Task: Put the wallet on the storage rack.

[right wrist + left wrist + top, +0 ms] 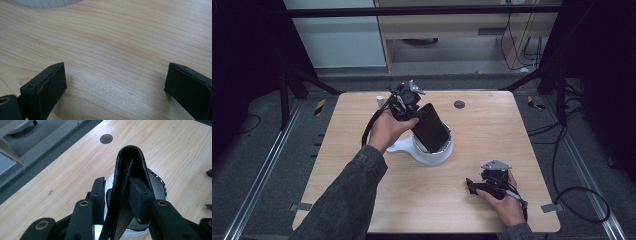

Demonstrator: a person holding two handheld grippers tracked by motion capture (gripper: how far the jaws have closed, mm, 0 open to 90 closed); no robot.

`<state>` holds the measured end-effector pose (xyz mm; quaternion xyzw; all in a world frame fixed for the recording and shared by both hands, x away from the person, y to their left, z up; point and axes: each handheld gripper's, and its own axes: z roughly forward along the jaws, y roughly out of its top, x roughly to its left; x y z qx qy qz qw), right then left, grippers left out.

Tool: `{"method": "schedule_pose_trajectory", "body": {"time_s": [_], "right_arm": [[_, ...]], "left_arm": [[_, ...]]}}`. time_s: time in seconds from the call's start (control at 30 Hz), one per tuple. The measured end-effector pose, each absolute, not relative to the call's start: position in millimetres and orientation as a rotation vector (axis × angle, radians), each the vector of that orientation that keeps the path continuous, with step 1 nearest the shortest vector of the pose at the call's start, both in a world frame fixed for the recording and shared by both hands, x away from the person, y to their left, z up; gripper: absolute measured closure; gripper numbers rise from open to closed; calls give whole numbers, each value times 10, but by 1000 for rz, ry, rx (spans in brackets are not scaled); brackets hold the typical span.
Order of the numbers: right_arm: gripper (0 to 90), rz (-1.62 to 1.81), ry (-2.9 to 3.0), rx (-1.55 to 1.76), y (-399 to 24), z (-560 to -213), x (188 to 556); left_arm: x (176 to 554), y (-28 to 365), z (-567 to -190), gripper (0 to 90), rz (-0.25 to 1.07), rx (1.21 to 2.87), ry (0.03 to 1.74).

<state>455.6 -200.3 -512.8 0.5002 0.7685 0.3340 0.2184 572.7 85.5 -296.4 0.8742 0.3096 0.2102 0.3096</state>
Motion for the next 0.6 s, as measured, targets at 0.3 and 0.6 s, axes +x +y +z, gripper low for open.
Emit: {"method": "schedule_pose_trajectory", "body": {"time_s": [0.3,0.6], "right_arm": [[37,925,2127,1385,-2002,-5128,4555],[37,922,2127,1384,-2003,-5126,4555]], "left_arm": [[5690,894,-2890,641,569,2272,804],[5677,892,-2859,634,583,2265,791]]}}
